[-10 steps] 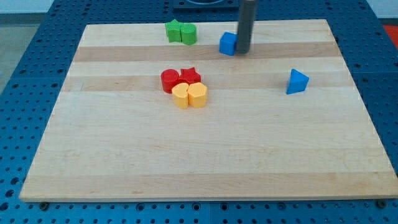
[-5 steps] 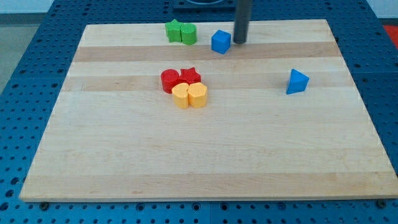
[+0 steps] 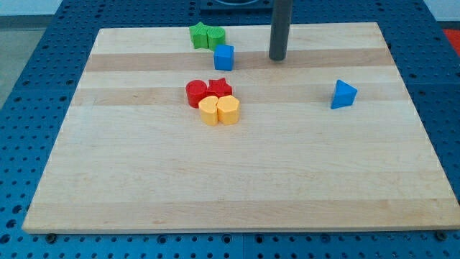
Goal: Push the blue cube at the bottom side of the green star
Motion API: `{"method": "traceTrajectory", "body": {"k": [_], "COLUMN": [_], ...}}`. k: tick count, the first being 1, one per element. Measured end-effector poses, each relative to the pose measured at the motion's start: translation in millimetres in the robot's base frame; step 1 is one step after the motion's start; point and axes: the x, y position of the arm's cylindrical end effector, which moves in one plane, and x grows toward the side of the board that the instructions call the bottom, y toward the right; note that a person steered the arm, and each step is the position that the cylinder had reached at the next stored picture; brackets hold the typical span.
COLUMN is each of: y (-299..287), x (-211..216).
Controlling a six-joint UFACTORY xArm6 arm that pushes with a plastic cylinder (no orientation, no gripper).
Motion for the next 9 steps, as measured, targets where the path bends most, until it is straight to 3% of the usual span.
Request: {"method": "traceTrajectory", "body": {"k": [3, 6, 9], "y": [-13.0, -107.0, -87.9], "x": [2.9, -13.2, 17.9]}}
